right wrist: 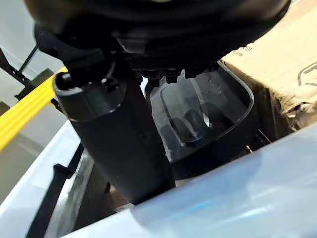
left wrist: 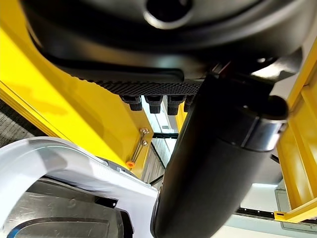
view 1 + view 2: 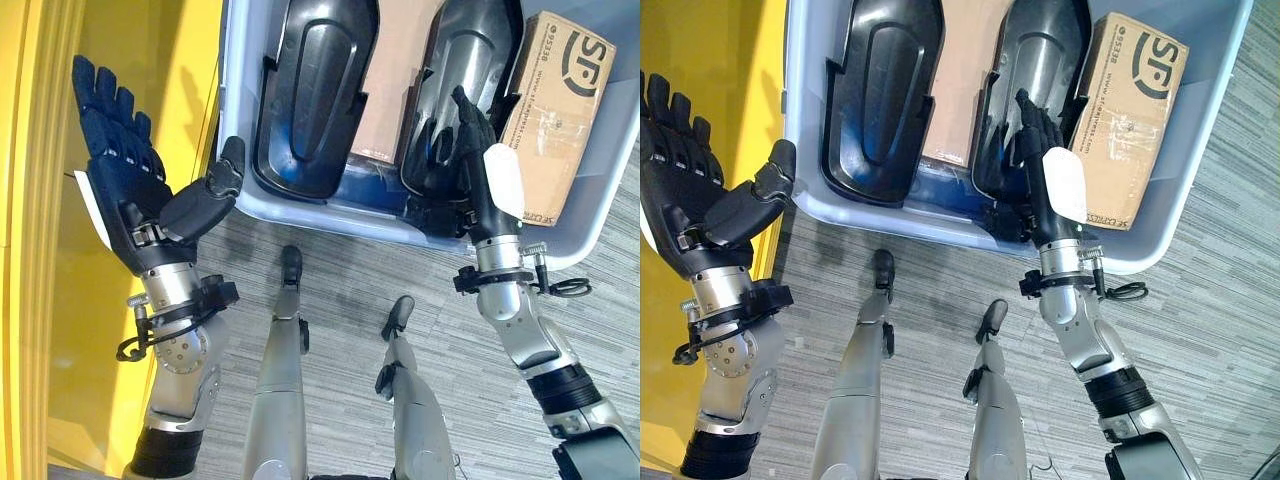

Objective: Move parts from the plastic box to the shelf.

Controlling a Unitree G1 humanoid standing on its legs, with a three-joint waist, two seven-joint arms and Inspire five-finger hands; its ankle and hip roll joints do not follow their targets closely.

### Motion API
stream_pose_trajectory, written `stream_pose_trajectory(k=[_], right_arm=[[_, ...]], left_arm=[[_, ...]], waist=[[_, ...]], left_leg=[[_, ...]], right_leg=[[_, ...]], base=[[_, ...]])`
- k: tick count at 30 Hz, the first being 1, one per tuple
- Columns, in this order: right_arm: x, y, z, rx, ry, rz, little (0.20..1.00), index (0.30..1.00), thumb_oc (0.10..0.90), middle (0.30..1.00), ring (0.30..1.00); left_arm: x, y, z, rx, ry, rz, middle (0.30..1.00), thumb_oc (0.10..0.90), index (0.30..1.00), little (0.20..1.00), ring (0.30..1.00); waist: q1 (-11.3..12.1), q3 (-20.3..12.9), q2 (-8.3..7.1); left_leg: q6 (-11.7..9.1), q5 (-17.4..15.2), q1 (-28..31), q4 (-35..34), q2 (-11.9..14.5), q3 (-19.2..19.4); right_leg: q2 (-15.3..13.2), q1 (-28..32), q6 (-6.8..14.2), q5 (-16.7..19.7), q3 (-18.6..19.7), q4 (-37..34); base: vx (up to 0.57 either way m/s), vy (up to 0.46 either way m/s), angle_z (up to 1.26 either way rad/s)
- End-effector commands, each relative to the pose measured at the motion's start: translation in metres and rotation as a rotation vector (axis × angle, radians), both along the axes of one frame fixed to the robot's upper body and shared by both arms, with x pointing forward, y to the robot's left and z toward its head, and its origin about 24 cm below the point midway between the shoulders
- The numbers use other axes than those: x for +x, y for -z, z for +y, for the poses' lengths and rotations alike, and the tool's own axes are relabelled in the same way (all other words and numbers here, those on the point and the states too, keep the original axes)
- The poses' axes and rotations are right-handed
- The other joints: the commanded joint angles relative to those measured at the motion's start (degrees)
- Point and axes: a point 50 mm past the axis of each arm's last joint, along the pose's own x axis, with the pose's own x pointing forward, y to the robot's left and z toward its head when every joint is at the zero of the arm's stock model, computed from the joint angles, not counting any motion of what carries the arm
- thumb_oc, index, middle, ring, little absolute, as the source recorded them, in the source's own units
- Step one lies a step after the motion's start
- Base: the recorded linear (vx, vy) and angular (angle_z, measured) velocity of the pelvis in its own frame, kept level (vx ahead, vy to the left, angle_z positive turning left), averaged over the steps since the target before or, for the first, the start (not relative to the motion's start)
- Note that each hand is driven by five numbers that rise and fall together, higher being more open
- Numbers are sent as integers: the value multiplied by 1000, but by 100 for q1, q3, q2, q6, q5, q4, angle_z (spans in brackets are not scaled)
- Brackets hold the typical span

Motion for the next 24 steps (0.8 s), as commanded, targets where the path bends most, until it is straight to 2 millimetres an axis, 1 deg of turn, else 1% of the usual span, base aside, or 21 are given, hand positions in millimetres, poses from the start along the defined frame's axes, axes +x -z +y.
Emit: stream_pose_trajectory(k=[1, 12, 16, 20, 24], right_arm=[[-2, -30, 4, -33, -17, -153, 1000, 1000, 900, 1000, 1000], [9, -27, 15, -22, -31, -118, 1000, 1000, 900, 1000, 1000], [10, -25, 17, -8, -41, -106, 1000, 1000, 900, 1000, 1000], [12, -18, 22, 19, -56, -76, 1000, 1000, 900, 1000, 1000], [16, -11, 25, 23, -50, -51, 1000, 1000, 900, 1000, 1000]], left_arm=[[-27, -40, -1, 45, 2, -271, 1000, 900, 1000, 1000, 1000], [-25, -41, -5, 32, 28, -278, 1000, 900, 1000, 1000, 1000], [-25, -42, -6, 31, 30, -279, 1000, 900, 1000, 1000, 1000], [-24, -41, -7, 29, 34, -274, 1000, 900, 1000, 1000, 1000], [-23, -41, -8, 27, 40, -277, 1000, 900, 1000, 1000, 1000]], waist=[[91, -78, -172], [135, -78, -109], [140, -78, -115], [141, -78, -116], [147, -78, -83]], left_leg=[[-164, -510, -330, 368, 4, 109], [-158, -495, -409, 369, -38, 102], [-155, -505, -423, 370, -37, 91], [-148, -539, -492, 461, -35, 90], [-149, -584, -591, 591, -42, 82]], right_leg=[[267, 1553, -98, -937, 98, -17], [279, 1494, -113, -959, 86, -17], [277, 1479, -109, -954, 77, -17], [281, 1462, -118, -979, 79, -10], [294, 1417, -149, -1054, 85, 42]], base=[[0, 0, 0], [0, 0, 0], [0, 0, 0], [0, 0, 0], [0, 0, 0]])
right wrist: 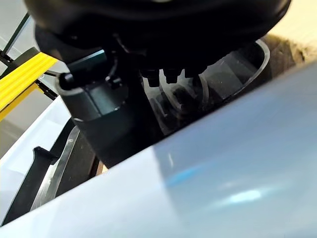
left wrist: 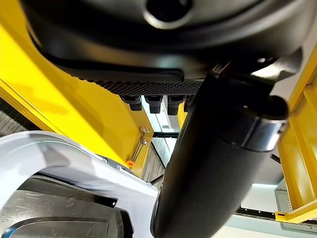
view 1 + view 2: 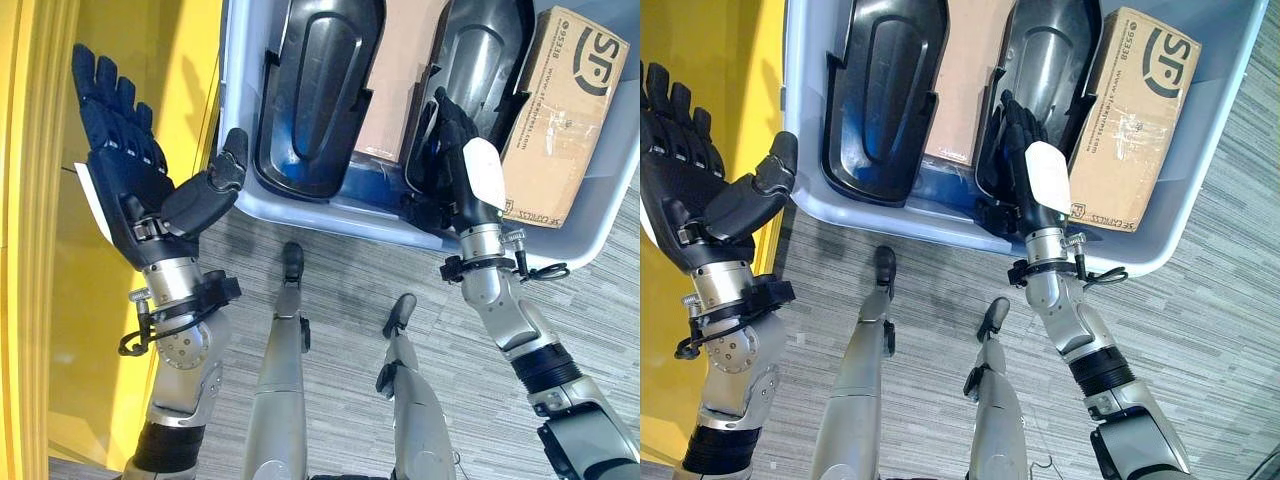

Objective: Move parts from the plastic box to the shelf.

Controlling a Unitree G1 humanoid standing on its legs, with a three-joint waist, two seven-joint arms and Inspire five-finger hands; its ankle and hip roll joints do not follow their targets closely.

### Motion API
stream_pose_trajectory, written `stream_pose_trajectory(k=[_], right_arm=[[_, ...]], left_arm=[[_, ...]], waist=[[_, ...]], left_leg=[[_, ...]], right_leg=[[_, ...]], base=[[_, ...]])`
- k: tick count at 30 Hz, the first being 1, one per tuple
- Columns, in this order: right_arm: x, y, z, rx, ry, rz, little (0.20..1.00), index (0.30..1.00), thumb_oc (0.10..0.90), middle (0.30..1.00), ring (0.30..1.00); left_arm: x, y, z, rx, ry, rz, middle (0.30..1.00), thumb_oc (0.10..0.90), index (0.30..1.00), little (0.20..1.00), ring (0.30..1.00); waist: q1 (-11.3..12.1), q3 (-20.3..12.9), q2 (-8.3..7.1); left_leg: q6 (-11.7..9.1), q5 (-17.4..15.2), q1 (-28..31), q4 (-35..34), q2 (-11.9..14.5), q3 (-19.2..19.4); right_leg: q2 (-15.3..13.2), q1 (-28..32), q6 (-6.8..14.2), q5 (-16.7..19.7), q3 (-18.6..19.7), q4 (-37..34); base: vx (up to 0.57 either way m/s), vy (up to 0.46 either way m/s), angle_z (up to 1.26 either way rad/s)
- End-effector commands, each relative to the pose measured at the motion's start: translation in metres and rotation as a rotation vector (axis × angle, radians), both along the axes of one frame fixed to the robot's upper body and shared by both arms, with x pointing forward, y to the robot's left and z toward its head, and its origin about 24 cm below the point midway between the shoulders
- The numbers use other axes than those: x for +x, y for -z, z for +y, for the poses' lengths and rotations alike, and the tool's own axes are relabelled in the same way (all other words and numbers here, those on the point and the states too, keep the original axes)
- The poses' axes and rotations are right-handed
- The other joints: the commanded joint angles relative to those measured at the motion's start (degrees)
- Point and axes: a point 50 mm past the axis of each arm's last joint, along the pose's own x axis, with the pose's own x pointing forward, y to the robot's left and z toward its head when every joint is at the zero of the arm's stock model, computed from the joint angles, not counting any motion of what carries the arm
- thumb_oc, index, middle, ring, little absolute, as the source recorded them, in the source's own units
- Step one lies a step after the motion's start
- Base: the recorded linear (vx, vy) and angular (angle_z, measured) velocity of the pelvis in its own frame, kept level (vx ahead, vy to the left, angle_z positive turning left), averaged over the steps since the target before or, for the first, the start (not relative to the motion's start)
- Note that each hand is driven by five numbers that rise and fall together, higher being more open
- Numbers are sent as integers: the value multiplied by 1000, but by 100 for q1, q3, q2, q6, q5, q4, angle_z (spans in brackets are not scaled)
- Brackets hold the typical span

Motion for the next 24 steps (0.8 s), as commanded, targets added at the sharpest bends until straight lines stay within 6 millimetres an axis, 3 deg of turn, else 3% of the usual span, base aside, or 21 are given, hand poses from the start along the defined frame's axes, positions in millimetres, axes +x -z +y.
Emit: stream_pose_trajectory(k=[1, 14, 18, 24], right_arm=[[-1, -11, 13, 31, -59, -77, 1000, 1000, 900, 1000, 1000], [31, 14, 9, -40, 100, 53, 1000, 1000, 900, 1000, 1000], [50, 23, -4, -67, 210, 145, 1000, 1000, 900, 1000, 1000], [63, 32, -27, -113, 349, 244, 1000, 1000, 900, 1000, 1000]], left_arm=[[-25, -38, -3, 23, 19, -263, 1000, 900, 1000, 1000, 1000], [-26, -36, -6, 26, 44, -261, 1000, 900, 1000, 1000, 1000], [-26, -35, -9, 16, 80, -261, 1000, 900, 1000, 1000, 1000], [-26, -34, -13, 15, 128, -256, 1000, 900, 1000, 1000, 1000]], waist=[[119, -77, -84], [130, -77, 211], [243, -77, 357], [383, -77, 485]], left_leg=[[-149, -588, -498, 610, -10, 88], [-115, -810, -1104, 1295, 98, -16], [-114, -764, -1142, 1261, 94, -43], [-123, -704, -1109, 1201, 71, -66]], right_leg=[[313, 1505, -156, -1048, 103, 47], [309, 518, -357, -1523, 268, 1167], [295, 309, -383, -1619, 267, 1401], [292, 269, -394, -1658, 243, 1502]], base=[[0, 0, 0], [-51, 19, -3], [-13, 7, -2], [-10, -1, 4]])
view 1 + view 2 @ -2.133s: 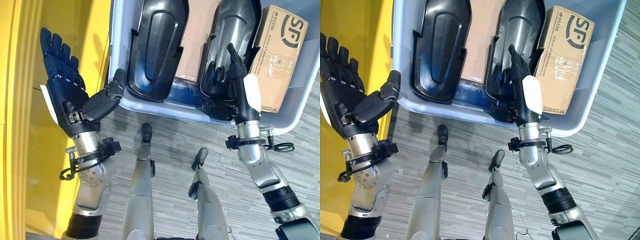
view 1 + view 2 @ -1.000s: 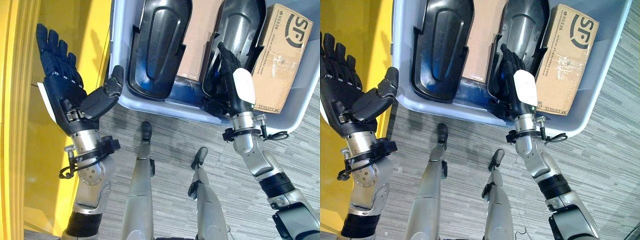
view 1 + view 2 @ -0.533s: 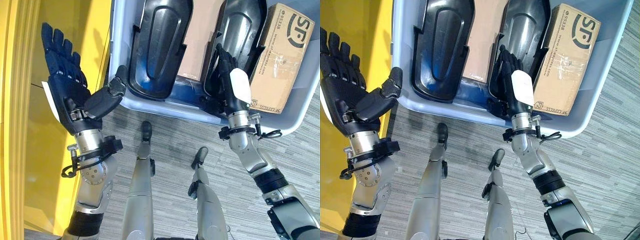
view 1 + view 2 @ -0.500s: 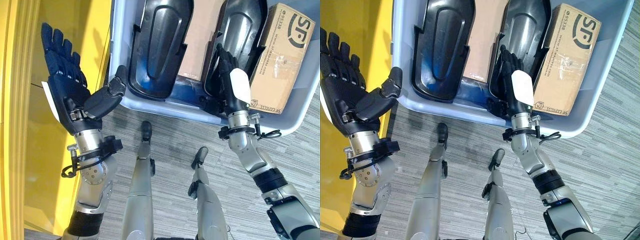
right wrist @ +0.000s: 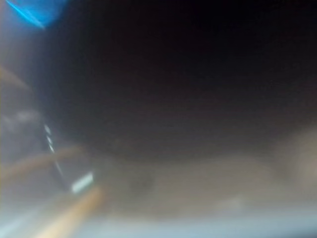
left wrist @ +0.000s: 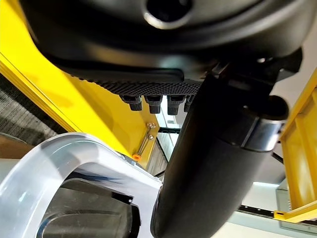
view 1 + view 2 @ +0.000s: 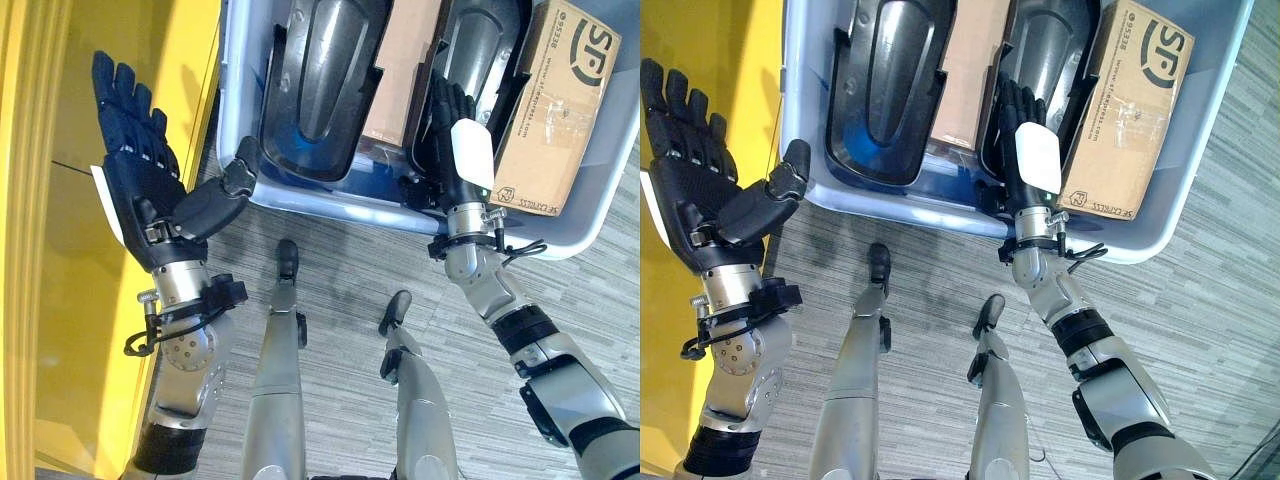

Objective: Move parts from the plastic box to the shelf.

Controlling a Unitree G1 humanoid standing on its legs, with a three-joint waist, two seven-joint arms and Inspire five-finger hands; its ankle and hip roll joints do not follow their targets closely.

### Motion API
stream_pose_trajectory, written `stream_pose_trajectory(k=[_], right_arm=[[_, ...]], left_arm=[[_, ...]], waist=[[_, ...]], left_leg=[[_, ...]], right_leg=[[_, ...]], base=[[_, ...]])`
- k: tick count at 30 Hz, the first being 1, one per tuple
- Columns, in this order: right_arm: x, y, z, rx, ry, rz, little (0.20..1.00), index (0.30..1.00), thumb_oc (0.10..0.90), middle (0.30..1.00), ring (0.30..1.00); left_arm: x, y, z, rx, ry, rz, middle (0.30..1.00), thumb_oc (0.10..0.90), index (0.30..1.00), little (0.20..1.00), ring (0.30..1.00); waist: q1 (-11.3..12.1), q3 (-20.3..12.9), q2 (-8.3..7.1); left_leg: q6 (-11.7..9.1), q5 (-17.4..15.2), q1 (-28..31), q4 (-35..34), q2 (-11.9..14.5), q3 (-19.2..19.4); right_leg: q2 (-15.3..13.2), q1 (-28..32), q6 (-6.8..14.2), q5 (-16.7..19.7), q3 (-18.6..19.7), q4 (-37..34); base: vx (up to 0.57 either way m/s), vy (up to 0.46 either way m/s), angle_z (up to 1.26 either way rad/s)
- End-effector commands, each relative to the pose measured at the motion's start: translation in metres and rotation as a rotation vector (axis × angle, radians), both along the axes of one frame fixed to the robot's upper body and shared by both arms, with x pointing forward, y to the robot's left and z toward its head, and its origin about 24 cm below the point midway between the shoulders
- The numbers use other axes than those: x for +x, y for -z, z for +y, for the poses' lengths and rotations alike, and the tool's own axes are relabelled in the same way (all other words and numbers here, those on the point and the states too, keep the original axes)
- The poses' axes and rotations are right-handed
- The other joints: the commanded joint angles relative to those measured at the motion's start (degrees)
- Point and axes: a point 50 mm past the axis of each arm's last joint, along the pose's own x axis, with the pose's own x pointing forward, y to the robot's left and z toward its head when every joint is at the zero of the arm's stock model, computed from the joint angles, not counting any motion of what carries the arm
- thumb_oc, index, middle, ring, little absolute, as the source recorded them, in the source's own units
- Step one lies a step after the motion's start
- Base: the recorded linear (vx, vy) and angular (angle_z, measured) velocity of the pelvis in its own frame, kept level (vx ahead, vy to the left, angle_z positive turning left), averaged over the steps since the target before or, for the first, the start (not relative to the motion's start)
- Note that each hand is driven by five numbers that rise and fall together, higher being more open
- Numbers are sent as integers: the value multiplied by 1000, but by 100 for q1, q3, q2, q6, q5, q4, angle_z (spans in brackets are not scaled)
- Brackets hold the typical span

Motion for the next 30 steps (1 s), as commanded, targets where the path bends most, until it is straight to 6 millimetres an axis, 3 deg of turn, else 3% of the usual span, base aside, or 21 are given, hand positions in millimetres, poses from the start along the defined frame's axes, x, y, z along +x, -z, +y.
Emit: stream_pose_trajectory(k=[1, 2, 3, 5, 17, 18, 25, 30], right_arm=[[17, 41, -44, -38, 277, 272, 1000, 1000, 900, 1000, 1000], [18, 40, -46, -38, 284, 276, 1000, 1000, 900, 1000, 1000], [19, 38, -49, -51, 298, 279, 602, 602, 616, 602, 602], [19, 38, -57, -75, 331, 295, 300, 300, 400, 300, 300], [8, 23, -30, -182, 186, 146, 300, 300, 400, 300, 300], [1, 16, -27, -179, 147, 88, 300, 300, 400, 300, 300], [-35, 3, -22, -136, 32, -59, 300, 300, 400, 300, 300], [-69, -2, -16, -52, -97, -124, 300, 300, 400, 300, 300]], left_arm=[[-26, -41, -12, 13, 99, -292, 1000, 900, 1000, 1000, 1000], [-26, -41, -13, 13, 104, -291, 1000, 900, 1000, 1000, 1000], [-26, -40, -13, 17, 108, -289, 1000, 900, 1000, 1000, 1000], [-25, -40, -14, 27, 107, -283, 1000, 900, 1000, 1000, 1000], [-19, -42, -9, 63, 52, -271, 1000, 900, 1000, 1000, 1000], [-18, -46, -6, 78, 22, -287, 1000, 900, 1000, 1000, 1000], [-16, -47, 6, 112, -46, -272, 1000, 900, 1000, 1000, 1000], [-19, -32, 23, 153, -111, -193, 1000, 900, 1000, 1000, 1000]], waist=[[431, -13, 527], [440, -13, 542], [457, -13, 554], [485, -13, 578], [322, -13, 374], [271, -13, 319], [189, -40, 91], [94, -606, -93]], left_leg=[[-60, -529, -714, 795, -22, 58], [-61, -528, -711, 794, -21, 56], [-64, -525, -699, 781, -25, 55], [-66, -521, -676, 797, -37, 48], [-114, -474, -33, 634, 63, 90], [-65, -286, 131, 473, 117, 146], [-110, -17, 1217, -139, 222, 305], [-162, 187, 1958, -737, 345, 514]], right_leg=[[452, 1321, -258, -790, 38, -432], [453, 1323, -259, -790, 31, -428], [454, 1335, -260, -801, 28, -434], [453, 1367, -265, -820, 19, -407], [505, 2035, -257, -732, 2, -711], [523, 2182, -241, -601, -46, -848], [525, 3043, -121, -274, 63, -1294], [462, 3502, -7, -8, 175, -1661]], base=[[0, 0, 0], [0, 0, 0], [0, 0, 0], [-9, 5, 2], [-15, 1, 4], [-56, 7, -1], [3, -2, -4], [83, -8, -18]])
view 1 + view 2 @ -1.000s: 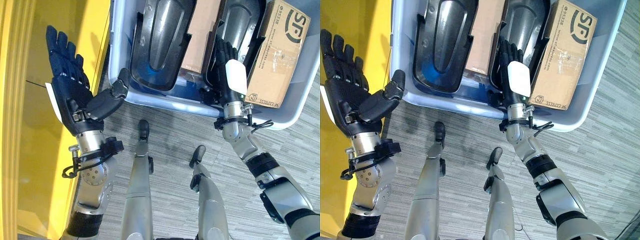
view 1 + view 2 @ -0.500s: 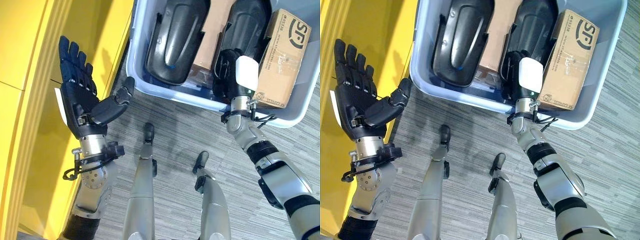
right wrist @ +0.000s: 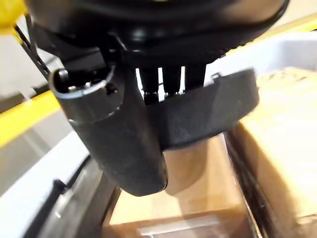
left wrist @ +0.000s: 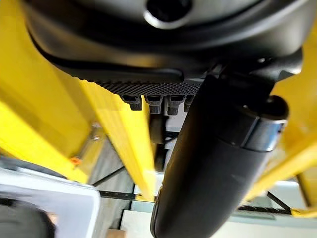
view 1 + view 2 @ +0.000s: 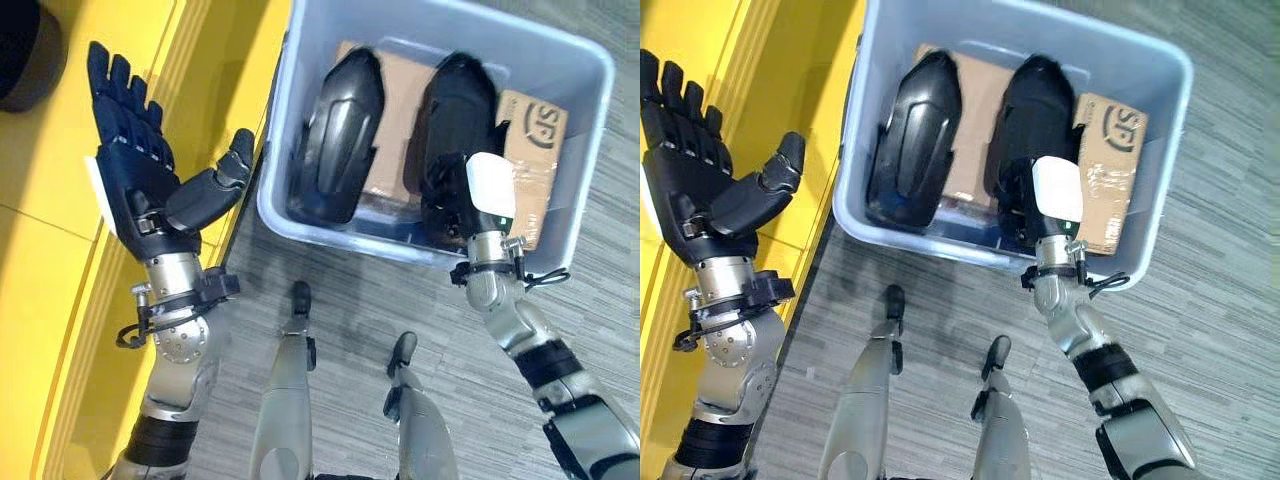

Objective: Move parts from the plastic box to the shelf.

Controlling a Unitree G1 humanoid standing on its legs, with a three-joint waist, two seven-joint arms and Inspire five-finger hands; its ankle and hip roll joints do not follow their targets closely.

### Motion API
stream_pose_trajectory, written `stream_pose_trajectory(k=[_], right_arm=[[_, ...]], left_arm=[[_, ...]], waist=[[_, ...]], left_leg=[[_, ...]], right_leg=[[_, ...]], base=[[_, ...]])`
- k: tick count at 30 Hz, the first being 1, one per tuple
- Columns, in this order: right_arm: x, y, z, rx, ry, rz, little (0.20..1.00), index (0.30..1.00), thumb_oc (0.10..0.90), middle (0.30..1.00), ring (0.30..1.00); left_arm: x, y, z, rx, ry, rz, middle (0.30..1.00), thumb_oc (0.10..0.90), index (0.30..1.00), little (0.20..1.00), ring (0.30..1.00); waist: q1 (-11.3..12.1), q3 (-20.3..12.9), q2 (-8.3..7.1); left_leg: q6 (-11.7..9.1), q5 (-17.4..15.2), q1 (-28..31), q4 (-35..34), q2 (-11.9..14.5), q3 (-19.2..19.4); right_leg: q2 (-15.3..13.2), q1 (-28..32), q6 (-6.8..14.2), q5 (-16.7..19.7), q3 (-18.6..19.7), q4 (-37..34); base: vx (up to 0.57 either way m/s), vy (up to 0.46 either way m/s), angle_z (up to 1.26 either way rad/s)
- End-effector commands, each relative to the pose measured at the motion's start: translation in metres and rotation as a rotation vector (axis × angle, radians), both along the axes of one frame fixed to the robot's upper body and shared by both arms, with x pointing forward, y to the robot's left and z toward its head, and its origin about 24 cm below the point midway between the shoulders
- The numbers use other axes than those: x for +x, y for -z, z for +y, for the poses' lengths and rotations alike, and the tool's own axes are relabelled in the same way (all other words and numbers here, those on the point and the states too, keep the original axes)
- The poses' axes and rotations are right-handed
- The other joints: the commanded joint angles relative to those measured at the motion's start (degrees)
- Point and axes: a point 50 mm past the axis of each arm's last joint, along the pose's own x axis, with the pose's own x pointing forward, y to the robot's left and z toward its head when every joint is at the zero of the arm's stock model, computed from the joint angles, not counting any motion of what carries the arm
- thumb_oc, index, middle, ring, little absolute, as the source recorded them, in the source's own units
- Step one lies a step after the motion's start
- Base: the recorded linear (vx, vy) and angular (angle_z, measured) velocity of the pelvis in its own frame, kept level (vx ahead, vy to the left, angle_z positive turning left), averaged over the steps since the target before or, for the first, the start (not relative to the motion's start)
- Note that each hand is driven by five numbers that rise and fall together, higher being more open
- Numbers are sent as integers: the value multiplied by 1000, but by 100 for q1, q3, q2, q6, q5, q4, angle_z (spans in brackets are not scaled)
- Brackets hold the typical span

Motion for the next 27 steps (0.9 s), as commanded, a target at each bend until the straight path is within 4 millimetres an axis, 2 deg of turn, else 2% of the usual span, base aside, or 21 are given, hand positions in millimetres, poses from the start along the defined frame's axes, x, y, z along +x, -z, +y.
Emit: stream_pose_trajectory(k=[1, 2, 5, 7, 11, 13, 16, 19, 21, 22, 23, 26, 27], right_arm=[[-12, -37, 6, 42, -99, -191, 300, 300, 400, 300, 300], [-20, -44, 8, 79, -145, -214, 300, 300, 400, 300, 300], [-28, -48, 7, 95, -166, -230, 300, 300, 400, 300, 300], [-35, -61, 8, 98, -201, -289, 300, 300, 400, 300, 300], [-40, -74, 9, 79, -228, -341, 300, 300, 400, 300, 300], [-45, -90, 11, 64, -255, -408, 300, 300, 400, 300, 300], [-48, -97, 14, 40, -284, -423, 300, 300, 400, 300, 300], [-51, -99, 14, 26, -291, -427, 300, 300, 400, 300, 300], [-54, -101, 16, 26, -308, -439, 300, 300, 400, 300, 300], [-54, -101, 16, 25, -309, -438, 300, 300, 400, 300, 300], [-53, -103, 20, 28, -324, -444, 300, 300, 400, 300, 300], [-54, -108, 27, 15, -360, -459, 300, 300, 400, 300, 300], [-54, -108, 27, 15, -361, -460, 300, 300, 400, 300, 300]], left_arm=[[-22, -27, 7, 116, -40, -182, 1000, 900, 1000, 1000, 1000], [-24, -24, 13, 127, -60, -164, 1000, 900, 1000, 1000, 1000], [-25, -19, 18, 136, -78, -135, 1000, 900, 1000, 1000, 1000], [-27, -12, 24, 140, -91, -103, 1000, 900, 1000, 1000, 1000], [-26, -6, 26, 152, -90, -70, 1000, 900, 1000, 1000, 1000], [-27, -3, 29, 172, -96, -52, 1000, 900, 1000, 1000, 1000], [-28, 2, 32, 182, -101, -25, 1000, 900, 1000, 1000, 1000], [-26, 8, 31, 172, -84, 6, 1000, 900, 1000, 1000, 1000], [-23, 11, 30, 164, -61, 25, 1000, 900, 1000, 1000, 1000], [-23, 12, 30, 163, -60, 26, 1000, 900, 1000, 1000, 1000], [-21, 16, 31, 149, -47, 49, 1000, 900, 1000, 1000, 1000], [-22, 24, 31, 130, -34, 84, 1000, 900, 1000, 1000, 1000], [-22, 24, 31, 129, -34, 83, 1000, 900, 1000, 1000, 1000]], waist=[[-85, -589, -227], [-123, -784, -265], [-135, -979, -315], [-179, -1255, -339], [-203, -1523, -339], [-242, -1680, -344], [-269, -1888, -345], [-308, -2070, -309], [-378, -2188, -237], [-368, -2176, -228], [-405, -2214, -181], [-440, -2209, -100], [-435, -2203, -82]], left_leg=[[-259, 145, -153, -446, 149, -105], [-274, 182, 40, -569, 193, -28], [-270, 245, 198, -710, 215, 53], [-303, 257, 465, -890, 244, 140], [-298, 375, 764, -1163, 282, 290], [-313, 402, 962, -1276, 338, 382], [-342, 429, 1243, -1407, 415, 515], [-382, 454, 1457, -1469, 504, 577], [-426, 454, 1627, -1426, 631, 609], [-436, 454, 1654, -1434, 645, 616], [-478, 467, 1787, -1391, 753, 626], [-548, 541, 1980, -1291, 953, 635], [-549, 571, 1976, -1300, 977, 636]], right_leg=[[235, 970, -62, -550, -75, 13], [199, 1055, -29, -438, -15, -45], [164, 1131, -10, -338, 47, -133], [111, 1241, 26, -230, 124, -192], [62, 1290, 42, -89, 248, -259], [41, 1309, 64, -33, 321, -252], [27, 1391, 63, -40, 422, -249], [50, 1491, 25, -147, 494, -194], [129, 1571, -83, -419, 599, -52], [140, 1575, -92, -441, 610, -23], [229, 1630, -193, -667, 695, 147], [447, 1644, -393, -984, 914, 474], [471, 1622, -405, -975, 926, 493]], base=[[58, -22, -38], [58, -21, -34], [42, -14, -25], [50, -10, -20], [49, -8, -17], [26, -21, -23], [60, -35, -18], [51, -69, -19], [36, -83, -11], [39, -139, -14], [5, -147, -15], [0, -183, -15], [-12, -235, -22]])
